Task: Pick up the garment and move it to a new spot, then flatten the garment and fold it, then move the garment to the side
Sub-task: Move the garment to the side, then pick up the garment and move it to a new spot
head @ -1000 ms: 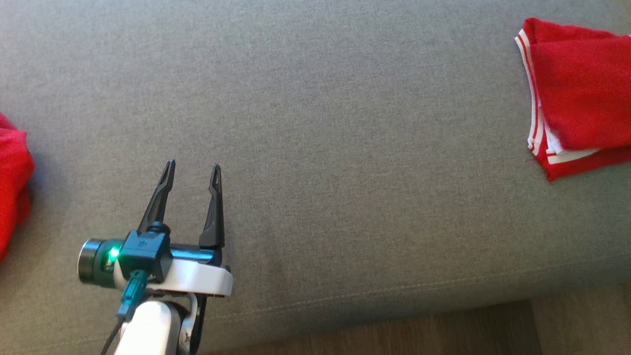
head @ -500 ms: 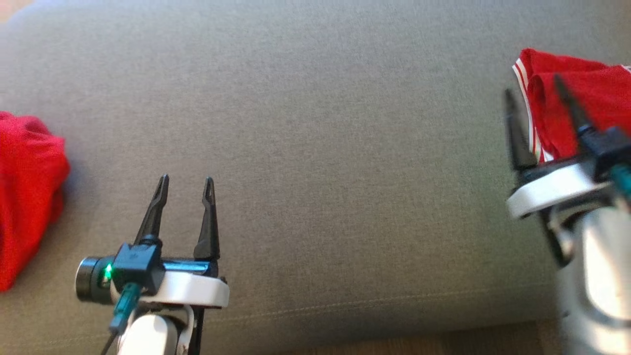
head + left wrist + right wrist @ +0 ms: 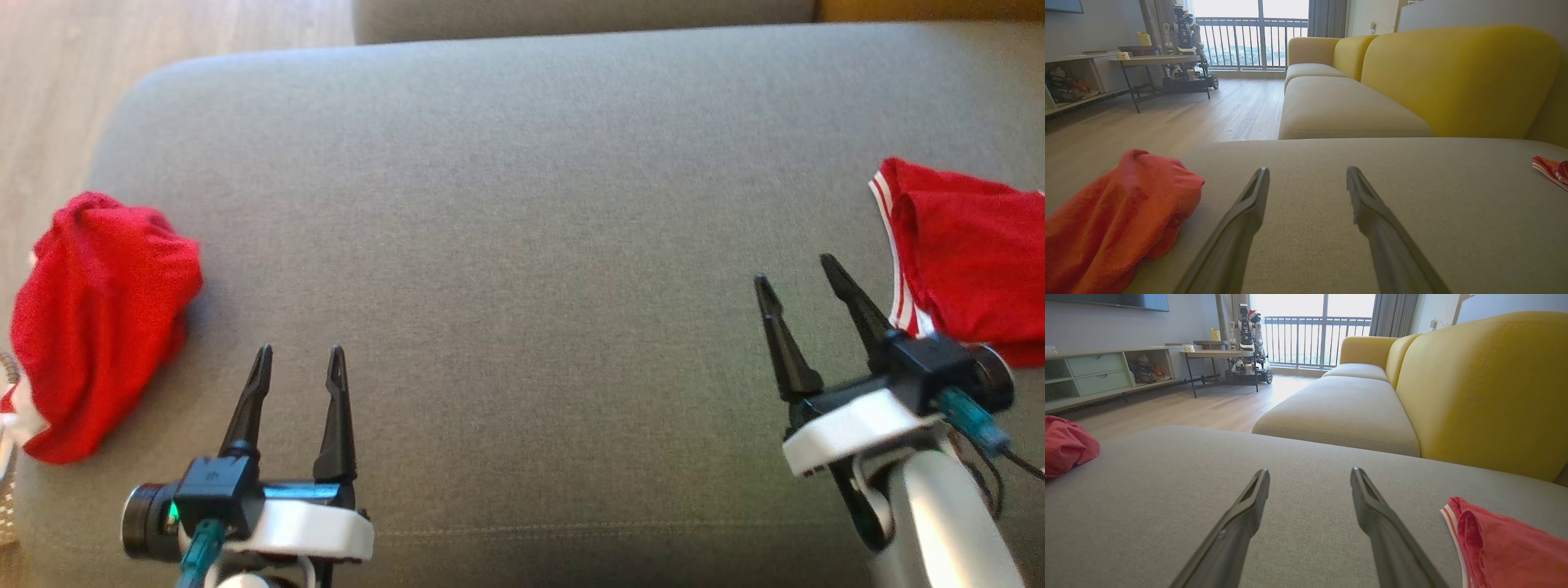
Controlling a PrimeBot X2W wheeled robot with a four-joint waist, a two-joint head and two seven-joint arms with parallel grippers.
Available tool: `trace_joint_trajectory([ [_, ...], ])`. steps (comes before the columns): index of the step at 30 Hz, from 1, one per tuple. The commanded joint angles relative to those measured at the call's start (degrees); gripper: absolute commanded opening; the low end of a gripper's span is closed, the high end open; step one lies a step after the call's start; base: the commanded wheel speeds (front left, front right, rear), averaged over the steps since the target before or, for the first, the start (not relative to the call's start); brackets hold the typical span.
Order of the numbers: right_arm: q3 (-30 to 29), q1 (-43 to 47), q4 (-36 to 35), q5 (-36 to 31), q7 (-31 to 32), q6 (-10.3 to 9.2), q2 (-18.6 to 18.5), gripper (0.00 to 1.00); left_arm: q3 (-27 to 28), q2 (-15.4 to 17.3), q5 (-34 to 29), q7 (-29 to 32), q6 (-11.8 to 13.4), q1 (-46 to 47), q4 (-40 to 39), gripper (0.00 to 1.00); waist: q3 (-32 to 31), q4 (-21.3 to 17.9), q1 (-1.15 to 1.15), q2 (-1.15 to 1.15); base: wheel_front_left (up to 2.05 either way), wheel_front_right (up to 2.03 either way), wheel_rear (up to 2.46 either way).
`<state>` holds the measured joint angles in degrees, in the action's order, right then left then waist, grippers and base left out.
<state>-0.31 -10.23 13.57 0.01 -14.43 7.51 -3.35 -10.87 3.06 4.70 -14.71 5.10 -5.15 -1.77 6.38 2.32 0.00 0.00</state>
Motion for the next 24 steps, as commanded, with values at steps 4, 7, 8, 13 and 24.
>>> trace_joint_trajectory([
  [4, -1.3, 3.9, -5.7, 3.2, -0.6, -0.02, 0.5, 1.0, 2.2, -0.1, -1.4, -0.3, -0.1, -0.2, -1.8, 1.0, -2.8, 1.0, 0.0, 0.0, 0.0, 0.0, 0.0],
  [7, -1.2, 6.6, -6.3, 4.9, -0.6, -0.02, 0.5, 1.0, 2.4, -0.2, -1.8, -0.3, -0.3, -1.8, -2.4, 1.0, -4.4, 0.7, 0.0, 0.0, 0.0, 0.0, 0.0],
  [8, -1.2, 6.6, -6.3, 4.9, -0.6, -0.02, 0.5, 1.0, 2.4, -0.2, -1.8, -0.3, -0.3, -1.8, -2.4, 1.0, -4.4, 0.7, 0.0, 0.0, 0.0, 0.0, 0.0],
  [13, -0.7, 9.6, -6.3, 6.4, -0.6, -0.02, 0.5, 1.0, 2.3, -0.2, -2.1, -0.3, -0.3, -4.0, -2.5, 1.0, -6.2, 0.0, 0.0, 0.0, 0.0, 0.0, 0.0],
  [24, 0.1, 11.4, -6.1, 8.3, -0.6, -0.02, 0.5, 1.0, 2.6, -0.2, -2.7, -0.3, -0.2, -5.2, -1.8, 1.0, -7.1, -0.6, 0.0, 0.0, 0.0, 0.0, 0.0],
])
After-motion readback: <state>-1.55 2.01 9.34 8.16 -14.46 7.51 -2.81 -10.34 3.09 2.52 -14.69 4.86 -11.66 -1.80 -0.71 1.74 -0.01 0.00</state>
